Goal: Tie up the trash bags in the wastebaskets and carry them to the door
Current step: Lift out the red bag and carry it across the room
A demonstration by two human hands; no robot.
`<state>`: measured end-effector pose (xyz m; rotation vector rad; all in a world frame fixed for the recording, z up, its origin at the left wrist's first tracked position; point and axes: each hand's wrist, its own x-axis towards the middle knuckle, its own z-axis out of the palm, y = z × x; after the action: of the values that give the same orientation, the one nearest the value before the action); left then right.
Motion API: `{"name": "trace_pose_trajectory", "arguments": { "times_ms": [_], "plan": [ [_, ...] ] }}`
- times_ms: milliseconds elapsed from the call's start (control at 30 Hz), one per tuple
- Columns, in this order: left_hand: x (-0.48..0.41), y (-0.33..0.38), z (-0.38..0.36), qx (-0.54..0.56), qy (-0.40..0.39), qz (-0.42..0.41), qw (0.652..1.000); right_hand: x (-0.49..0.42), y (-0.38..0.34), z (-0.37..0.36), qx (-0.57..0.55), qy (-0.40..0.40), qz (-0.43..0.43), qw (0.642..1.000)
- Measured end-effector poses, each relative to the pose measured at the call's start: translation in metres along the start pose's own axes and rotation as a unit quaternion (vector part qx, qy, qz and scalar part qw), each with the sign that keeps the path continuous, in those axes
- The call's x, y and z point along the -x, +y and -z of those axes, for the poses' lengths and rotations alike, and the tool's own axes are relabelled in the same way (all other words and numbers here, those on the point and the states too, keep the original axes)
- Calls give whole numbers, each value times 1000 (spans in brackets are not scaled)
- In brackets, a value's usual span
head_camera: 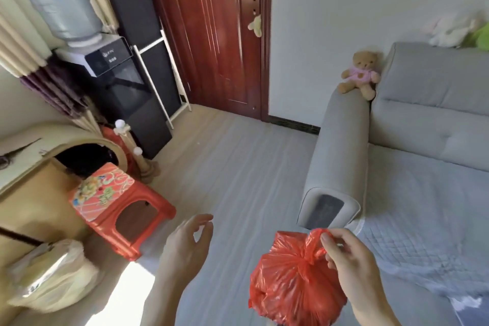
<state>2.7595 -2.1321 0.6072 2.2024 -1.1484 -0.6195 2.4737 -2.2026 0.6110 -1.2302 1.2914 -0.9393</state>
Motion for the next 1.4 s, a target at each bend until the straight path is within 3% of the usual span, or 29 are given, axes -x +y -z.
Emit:
{"name": "trace_pose_trajectory", "arguments": {
  "times_ms": [500, 933, 1267, 1400],
  "plan": [
    [-382, 92, -55, -53, -74, -9, 996, -357, -45, -94, 40, 9, -48, 998],
    [-738, 208, -112, -83, -179, -118, 973, -655, -60, -148, 53, 157, -116, 979],
    [-886, 269, -242, -162, -248, -107, 949, -866, 13, -130, -1, 164, -222, 961],
    [-931, 300, -303, -246, -289, -156, 912, -951, 48, -118, 28, 144, -257, 955]
  ]
}}
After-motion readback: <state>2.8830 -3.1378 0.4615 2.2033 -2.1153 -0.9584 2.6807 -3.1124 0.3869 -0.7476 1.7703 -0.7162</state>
